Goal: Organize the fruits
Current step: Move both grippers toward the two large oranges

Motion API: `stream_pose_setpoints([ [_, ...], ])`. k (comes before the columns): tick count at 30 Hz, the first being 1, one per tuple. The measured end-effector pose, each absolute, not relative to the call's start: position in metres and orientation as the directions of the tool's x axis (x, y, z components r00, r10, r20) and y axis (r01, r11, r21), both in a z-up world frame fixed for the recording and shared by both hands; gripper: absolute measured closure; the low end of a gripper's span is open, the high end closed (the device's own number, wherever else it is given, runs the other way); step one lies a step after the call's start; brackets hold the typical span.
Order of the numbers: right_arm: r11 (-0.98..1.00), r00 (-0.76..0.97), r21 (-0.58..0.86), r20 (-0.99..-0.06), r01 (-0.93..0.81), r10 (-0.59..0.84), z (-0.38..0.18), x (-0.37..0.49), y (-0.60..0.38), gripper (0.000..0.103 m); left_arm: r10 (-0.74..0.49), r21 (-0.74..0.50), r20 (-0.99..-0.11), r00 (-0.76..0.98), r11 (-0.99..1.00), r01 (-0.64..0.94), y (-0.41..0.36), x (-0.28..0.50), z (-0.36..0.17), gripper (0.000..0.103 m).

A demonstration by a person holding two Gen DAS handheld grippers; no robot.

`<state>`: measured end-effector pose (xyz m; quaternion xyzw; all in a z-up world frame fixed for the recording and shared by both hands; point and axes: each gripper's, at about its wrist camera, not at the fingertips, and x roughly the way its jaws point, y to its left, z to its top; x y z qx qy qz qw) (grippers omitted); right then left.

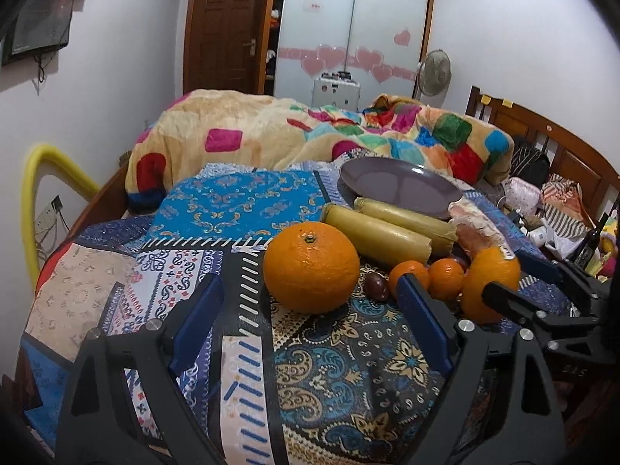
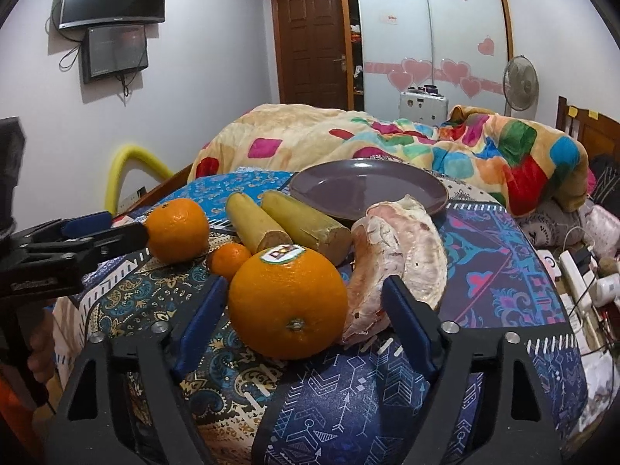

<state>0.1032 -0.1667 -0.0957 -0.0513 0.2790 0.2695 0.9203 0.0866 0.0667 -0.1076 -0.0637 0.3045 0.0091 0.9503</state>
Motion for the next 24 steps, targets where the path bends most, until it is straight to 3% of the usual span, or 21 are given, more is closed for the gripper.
stream_pose_setpoints([
  [1,0.844,0.694,0.06,-0.539,-0.534,0.477,-0.095,0.105,-0.167,0.043,-0.022,-0.113,-0.588,0.809,0.992,-0.055,0.067,0.09,-0.109,0.012],
  [2,0.829,0.675,0.078,-0.541,-0.553,0.501,-0.093,0.105,-0.167,0.046,-0.024,-0.112,-0.594,0.804,0.992,-0.053,0.067,0.092,-0.11,0.012],
  [11,0.826,0.667,0.105,-0.539,-0.554,0.515,-0.084,0.116,-0.167,0.049,0.008,-0.042,-0.624,0.781,0.998,-0.044,0.062,0.113,-0.113,0.012],
  [13,0.826,0.672,0.12,-0.523,-0.551,0.524,-0.078,0.119,-0.17,0.069,0.017,-0.029,-0.632,0.775,0.999,-0.045,0.062,0.119,-0.115,0.012],
  [15,0.822,0.675,0.124,-0.509,-0.556,0.534,-0.068,0.122,-0.172,0.082,0.019,-0.028,-0.642,0.766,0.998,-0.049,0.064,0.125,-0.116,0.012],
  [20,0.816,0.668,0.103,-0.521,-0.569,0.532,-0.065,0.127,-0.17,0.078,0.016,-0.023,-0.66,0.751,0.999,-0.042,0.063,0.135,-0.122,0.012],
  [22,0.801,0.637,0.138,-0.535,-0.583,0.556,-0.073,0.125,-0.171,0.053,0.022,-0.012,-0.66,0.751,0.999,-0.04,0.062,0.137,-0.124,0.016],
  [23,0.801,0.638,0.146,-0.53,-0.581,0.559,-0.074,0.123,-0.173,0.046,0.028,-0.004,-0.66,0.751,0.999,-0.04,0.061,0.138,-0.125,0.02],
  [24,0.803,0.645,0.152,-0.518,-0.577,0.561,-0.076,0.12,-0.174,0.04,0.03,0.004,-0.663,0.748,0.999,-0.037,0.06,0.139,-0.127,0.031],
])
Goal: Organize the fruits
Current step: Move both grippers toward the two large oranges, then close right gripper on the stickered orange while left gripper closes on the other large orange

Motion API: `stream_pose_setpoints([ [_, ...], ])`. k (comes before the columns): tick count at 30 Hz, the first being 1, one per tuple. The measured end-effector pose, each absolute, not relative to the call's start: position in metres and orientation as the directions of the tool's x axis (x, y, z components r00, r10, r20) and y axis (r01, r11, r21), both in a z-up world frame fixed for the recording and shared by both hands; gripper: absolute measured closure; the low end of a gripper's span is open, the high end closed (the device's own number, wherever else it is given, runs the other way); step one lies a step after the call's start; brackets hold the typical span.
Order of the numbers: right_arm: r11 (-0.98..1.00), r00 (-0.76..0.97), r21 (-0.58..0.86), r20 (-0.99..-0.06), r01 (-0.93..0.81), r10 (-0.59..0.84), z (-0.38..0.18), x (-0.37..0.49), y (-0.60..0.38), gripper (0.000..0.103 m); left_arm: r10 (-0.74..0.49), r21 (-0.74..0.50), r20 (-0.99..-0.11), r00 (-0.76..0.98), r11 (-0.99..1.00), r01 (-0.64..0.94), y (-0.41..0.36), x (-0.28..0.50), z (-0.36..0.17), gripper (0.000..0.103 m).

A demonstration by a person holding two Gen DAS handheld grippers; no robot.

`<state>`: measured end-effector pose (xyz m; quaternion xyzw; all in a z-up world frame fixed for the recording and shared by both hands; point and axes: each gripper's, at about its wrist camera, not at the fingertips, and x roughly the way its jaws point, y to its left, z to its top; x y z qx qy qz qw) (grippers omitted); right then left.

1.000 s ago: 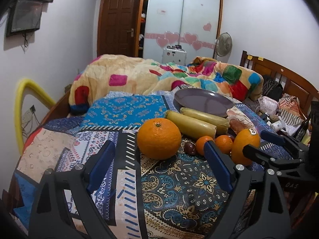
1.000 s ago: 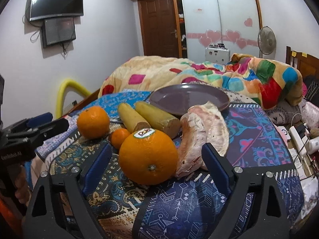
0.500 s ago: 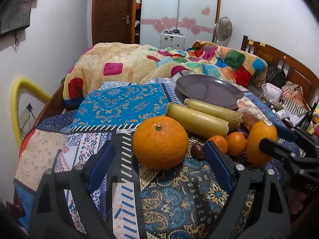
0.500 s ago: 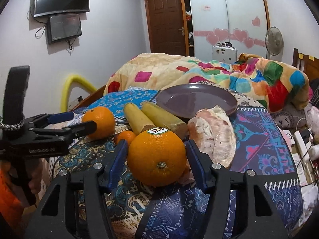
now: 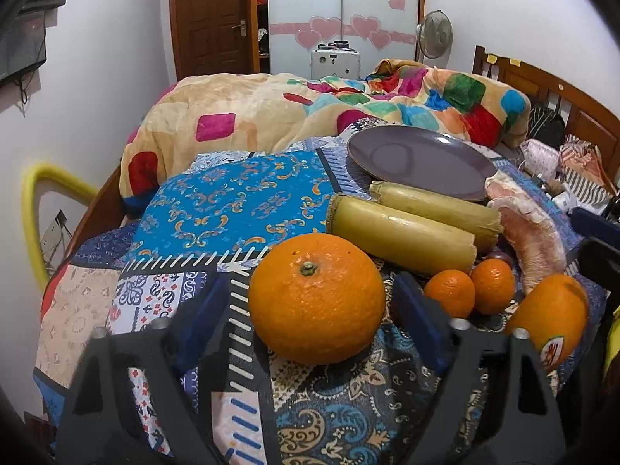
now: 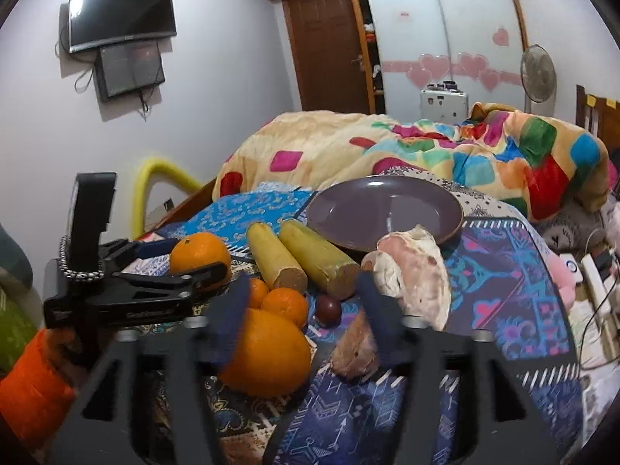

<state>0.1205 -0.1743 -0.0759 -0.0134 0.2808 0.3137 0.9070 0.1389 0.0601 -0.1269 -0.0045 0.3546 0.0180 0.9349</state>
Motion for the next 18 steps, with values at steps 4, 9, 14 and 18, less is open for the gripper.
stream_pose_setpoints([
  [4,0.795,0.64,0.155,-0.514,-0.586,0.572,-0.076,0.114,-0.174,0.039,0.021,0.007,-0.668,0.744,1.0,-0.021,0.058,0.139,-0.126,0.035],
  [9,0.782,0.617,0.146,-0.534,-0.606,0.578,-0.082,0.109,-0.163,0.032,0.013,-0.004,-0.671,0.742,1.0,-0.021,0.06,0.127,-0.124,0.036],
  [14,0.773,0.573,0.158,-0.583,-0.615,0.576,-0.1,0.113,-0.152,0.032,0.001,-0.021,-0.673,0.739,1.0,-0.02,0.066,0.111,-0.121,0.036],
  [18,0.771,0.561,0.164,-0.596,-0.615,0.575,-0.106,0.112,-0.146,0.032,0.004,-0.018,-0.67,0.743,1.0,-0.021,0.066,0.102,-0.119,0.036],
])
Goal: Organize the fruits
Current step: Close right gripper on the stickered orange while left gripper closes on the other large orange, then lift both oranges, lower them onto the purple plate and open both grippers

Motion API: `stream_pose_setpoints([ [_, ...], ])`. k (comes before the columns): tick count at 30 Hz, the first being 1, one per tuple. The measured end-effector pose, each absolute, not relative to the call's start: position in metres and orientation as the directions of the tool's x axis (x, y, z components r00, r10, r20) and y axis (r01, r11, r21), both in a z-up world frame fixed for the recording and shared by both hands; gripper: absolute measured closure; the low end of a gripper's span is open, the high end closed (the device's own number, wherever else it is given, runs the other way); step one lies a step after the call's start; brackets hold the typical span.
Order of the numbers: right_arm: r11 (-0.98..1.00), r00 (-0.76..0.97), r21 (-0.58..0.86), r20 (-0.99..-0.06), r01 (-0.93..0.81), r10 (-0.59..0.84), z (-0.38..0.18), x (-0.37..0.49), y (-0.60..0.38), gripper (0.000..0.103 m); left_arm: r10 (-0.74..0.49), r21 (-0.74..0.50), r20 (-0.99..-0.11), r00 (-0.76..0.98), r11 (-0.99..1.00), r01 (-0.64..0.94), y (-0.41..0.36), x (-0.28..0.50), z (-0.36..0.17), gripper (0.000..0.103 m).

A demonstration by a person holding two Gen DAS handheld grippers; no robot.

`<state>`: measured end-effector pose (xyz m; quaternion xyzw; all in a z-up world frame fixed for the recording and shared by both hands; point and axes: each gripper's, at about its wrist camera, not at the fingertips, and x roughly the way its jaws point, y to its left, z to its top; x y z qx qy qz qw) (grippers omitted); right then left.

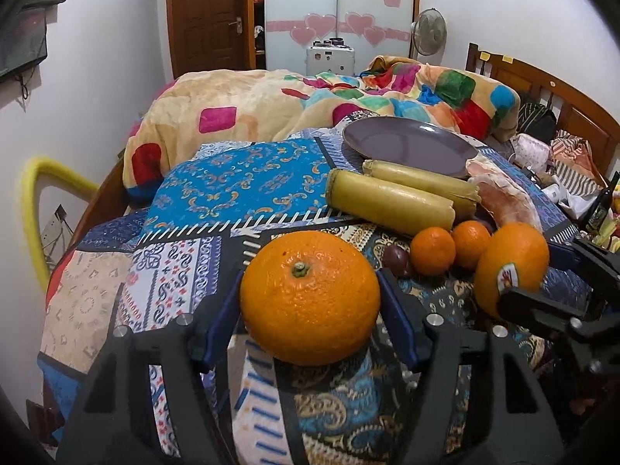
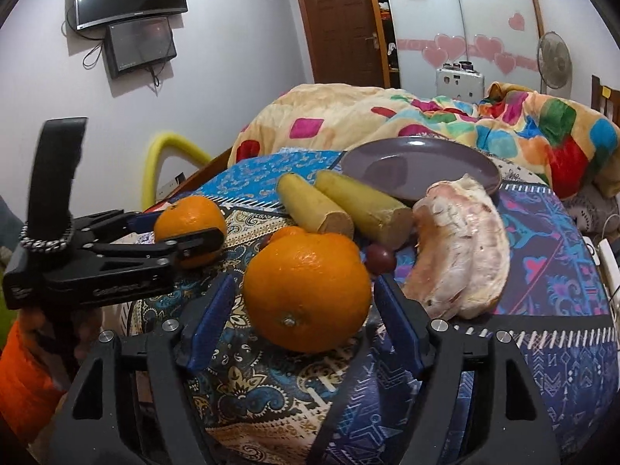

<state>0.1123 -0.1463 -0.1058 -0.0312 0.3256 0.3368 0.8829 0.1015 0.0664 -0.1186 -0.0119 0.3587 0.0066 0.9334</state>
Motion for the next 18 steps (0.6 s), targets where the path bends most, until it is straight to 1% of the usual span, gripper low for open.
stream_pose_setpoints([
  [3,0.779,0.572,0.143,-0.601,-0.61,0.558,-0.105,0.112,-0.144,0.039,-0.008,-0.033,-0.663,0.748,0.999,-0.019,0.067,0.095,-0.115,0.036],
  [10,0.789,0.597,0.115,-0.59,-0.604,0.543,-0.099,0.106,-0.144,0.04,-0.017,-0.028,-0.635,0.773,1.0,-0.001,0.058,0.086,-0.099,0.036],
  [18,0.807,0.666,0.103,-0.51,-0.581,0.544,-0.066,0.104,-0.164,0.04,-0.026,-0.022,-0.574,0.818,1.0,0.017,0.042,0.079,-0.068,0.036],
])
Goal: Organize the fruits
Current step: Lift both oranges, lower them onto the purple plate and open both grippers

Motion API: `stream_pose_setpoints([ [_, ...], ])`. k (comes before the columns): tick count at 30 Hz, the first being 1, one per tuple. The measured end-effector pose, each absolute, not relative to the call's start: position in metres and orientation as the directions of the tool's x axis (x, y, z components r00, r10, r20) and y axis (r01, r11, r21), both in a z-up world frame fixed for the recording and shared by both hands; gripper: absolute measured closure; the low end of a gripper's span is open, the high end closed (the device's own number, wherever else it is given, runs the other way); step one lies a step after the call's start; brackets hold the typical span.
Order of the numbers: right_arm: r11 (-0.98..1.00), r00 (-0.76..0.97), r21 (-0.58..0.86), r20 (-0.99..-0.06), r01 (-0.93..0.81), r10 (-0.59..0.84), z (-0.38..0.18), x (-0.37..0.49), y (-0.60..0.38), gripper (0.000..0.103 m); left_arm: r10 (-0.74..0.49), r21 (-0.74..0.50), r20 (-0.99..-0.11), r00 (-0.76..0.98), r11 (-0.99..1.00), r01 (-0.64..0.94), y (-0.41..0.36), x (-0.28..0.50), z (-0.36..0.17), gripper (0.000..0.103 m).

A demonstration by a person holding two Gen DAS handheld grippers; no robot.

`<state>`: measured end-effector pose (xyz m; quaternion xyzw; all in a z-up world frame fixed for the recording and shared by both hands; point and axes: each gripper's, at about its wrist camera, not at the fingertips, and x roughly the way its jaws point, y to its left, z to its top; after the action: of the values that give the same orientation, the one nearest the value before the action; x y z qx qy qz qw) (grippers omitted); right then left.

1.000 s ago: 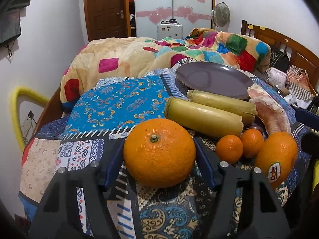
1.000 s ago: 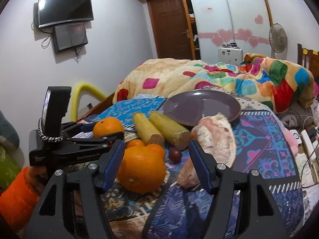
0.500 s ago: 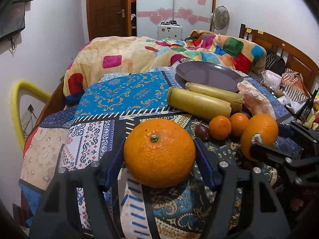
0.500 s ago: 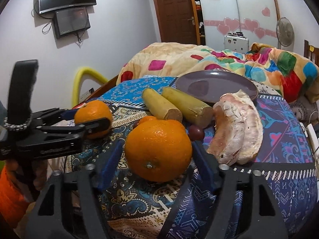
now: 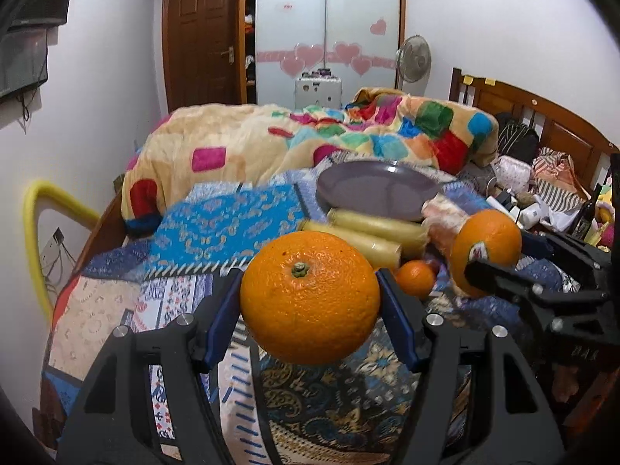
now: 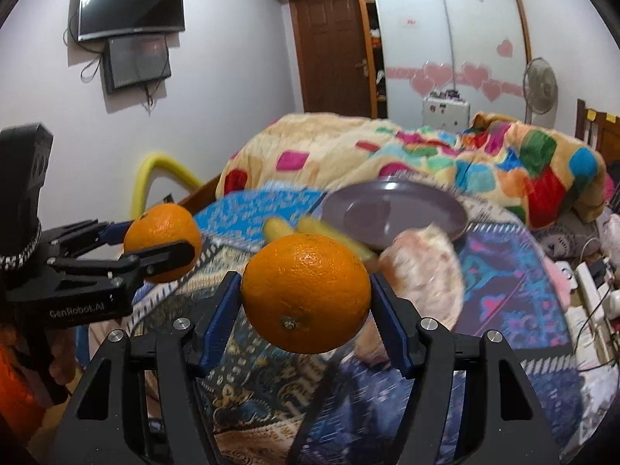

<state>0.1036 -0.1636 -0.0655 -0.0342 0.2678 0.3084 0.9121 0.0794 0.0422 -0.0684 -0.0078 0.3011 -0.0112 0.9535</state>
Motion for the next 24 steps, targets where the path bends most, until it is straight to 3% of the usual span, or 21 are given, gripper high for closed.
stream_pose_setpoints([
  [15,0.872,0.8,0.035,-0.383,-0.488,0.462,-0.011,0.14,-0.202,0.04,-0.038,0.012,-0.491,0.87,0.999,0.051,0.012,0.128,-0.032,0.036],
  [24,0.888,0.825,-0.004,-0.371,-0.46,0.426,-0.006,0.172,-0.203,0.04,-0.038,0.029,-0.508,0.861,0.998,0.061,0.001,0.18,-0.033,0.036],
])
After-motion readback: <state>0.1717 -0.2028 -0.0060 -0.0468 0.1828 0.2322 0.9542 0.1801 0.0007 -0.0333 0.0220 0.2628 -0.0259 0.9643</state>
